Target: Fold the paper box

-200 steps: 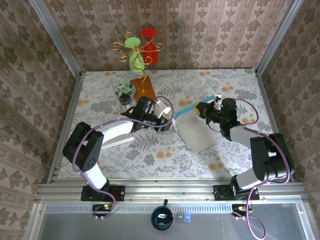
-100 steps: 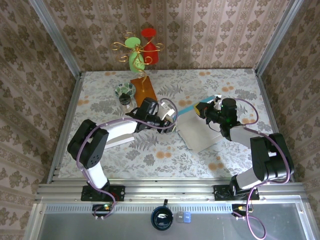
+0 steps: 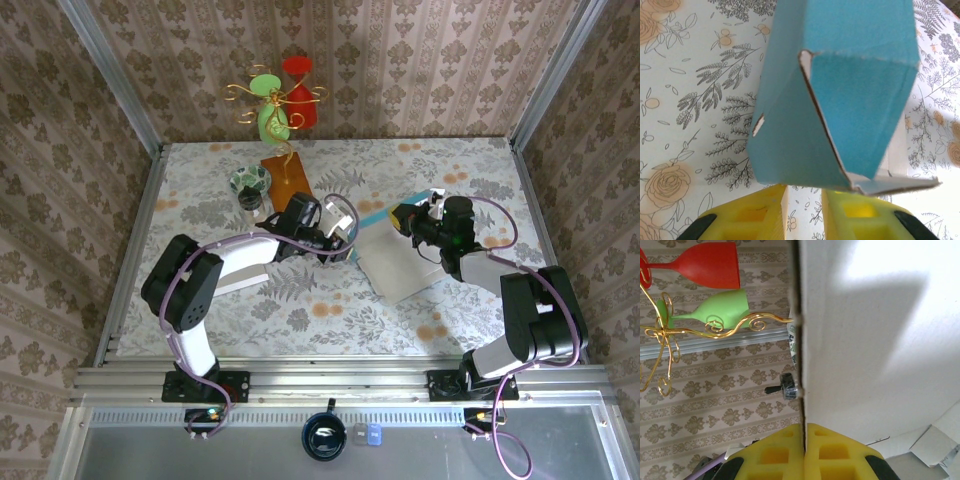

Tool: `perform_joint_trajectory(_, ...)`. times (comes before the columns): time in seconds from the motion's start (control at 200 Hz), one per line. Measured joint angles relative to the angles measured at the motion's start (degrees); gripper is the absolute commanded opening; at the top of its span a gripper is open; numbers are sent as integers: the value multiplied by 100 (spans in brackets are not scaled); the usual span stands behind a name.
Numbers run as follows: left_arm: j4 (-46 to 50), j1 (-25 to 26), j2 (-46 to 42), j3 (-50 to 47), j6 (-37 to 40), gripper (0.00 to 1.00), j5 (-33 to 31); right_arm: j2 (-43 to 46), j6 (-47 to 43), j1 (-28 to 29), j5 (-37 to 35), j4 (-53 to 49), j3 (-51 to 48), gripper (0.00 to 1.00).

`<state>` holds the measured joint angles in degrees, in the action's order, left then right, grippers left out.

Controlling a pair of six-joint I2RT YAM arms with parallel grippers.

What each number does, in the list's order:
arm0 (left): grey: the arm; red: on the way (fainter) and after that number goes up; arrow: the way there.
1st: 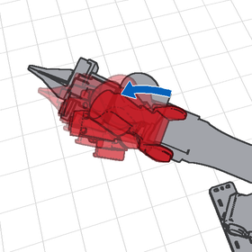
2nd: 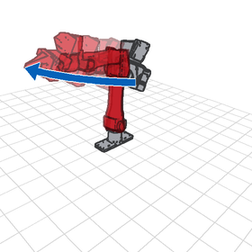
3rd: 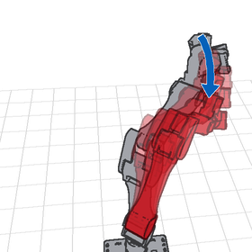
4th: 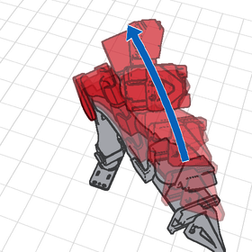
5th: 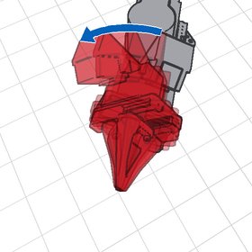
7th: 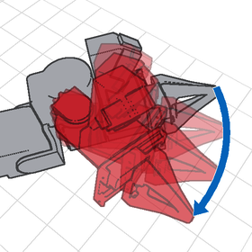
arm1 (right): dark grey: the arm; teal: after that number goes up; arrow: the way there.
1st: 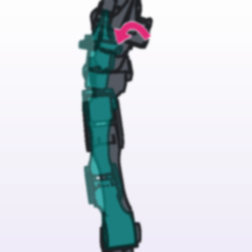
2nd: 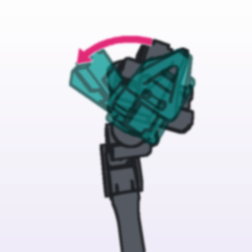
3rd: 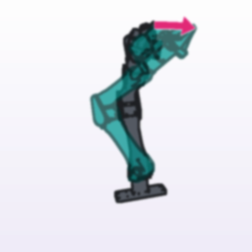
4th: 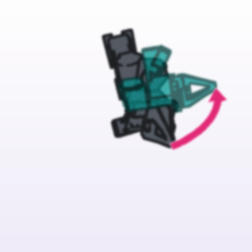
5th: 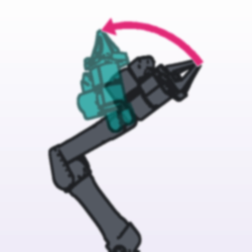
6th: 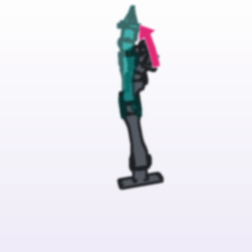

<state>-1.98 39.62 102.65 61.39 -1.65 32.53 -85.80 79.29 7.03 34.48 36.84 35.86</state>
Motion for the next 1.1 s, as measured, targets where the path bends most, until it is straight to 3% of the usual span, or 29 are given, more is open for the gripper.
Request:
perform_joint_trajectory(0.285,-24,92,81,125,-22,25,-131,-160,214,63,-116,238,-2,0)
perform_joint_trajectory(0.66,-22,111,251,249,-173,36,-564,-334,341,114,-284,313,-2,0)
perform_joint_trajectory(1.1,0,-146,354,492,-149,27,-678,-496,319,127,-297,-42,345,0)
